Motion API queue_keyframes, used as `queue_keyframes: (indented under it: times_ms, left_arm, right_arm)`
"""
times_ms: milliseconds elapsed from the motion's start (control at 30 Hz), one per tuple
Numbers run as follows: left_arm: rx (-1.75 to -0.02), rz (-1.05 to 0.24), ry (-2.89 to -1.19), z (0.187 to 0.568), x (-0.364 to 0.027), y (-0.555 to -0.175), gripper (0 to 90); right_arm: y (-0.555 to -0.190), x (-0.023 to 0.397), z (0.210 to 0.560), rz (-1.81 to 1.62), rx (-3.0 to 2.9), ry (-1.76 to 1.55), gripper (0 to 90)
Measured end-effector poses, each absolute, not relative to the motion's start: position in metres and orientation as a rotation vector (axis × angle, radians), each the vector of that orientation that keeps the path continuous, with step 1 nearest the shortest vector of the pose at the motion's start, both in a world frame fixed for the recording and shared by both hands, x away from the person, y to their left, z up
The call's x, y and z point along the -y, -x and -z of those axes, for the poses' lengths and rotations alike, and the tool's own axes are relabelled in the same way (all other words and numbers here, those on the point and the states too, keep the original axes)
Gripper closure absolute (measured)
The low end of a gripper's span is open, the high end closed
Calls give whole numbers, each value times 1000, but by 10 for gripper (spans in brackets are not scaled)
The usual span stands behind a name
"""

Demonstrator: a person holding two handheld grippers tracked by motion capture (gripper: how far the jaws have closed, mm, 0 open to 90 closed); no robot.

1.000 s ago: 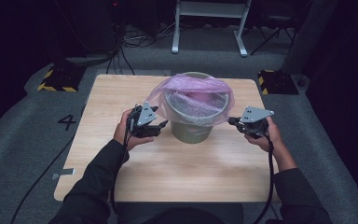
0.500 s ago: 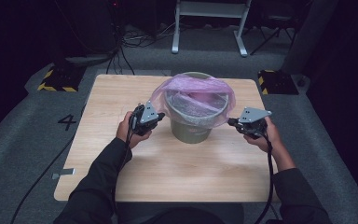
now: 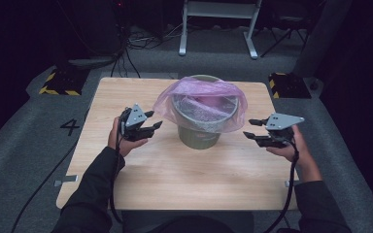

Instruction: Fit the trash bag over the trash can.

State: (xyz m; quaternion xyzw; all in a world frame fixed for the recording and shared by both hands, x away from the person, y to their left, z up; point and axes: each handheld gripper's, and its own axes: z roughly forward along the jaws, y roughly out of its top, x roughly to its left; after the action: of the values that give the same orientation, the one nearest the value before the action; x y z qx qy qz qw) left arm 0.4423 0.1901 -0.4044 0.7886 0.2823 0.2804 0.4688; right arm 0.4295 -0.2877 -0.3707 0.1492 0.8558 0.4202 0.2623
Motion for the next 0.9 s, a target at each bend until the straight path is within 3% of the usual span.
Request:
queue_keyframes:
  times_ms: [167,433,800,900]
  left_arm:
    - [-700,-683,-1844,384,-198,-453,352]
    - [-696,-660,-1839,361,-178,-496,318]
    - [-778,-609,-1863,372,-163,-541,470]
    - [-782,-620,-1877,375,-159,-548,515]
  right_arm:
    - [-432,295,344,-1190,-2185,-461,519]
    - [-468,256,312,-1187,-2127,-395,574]
    - [-518,228,315,-1115,-2242,-410,591]
    - [-531,232,318,-1091,-2249,-483,667]
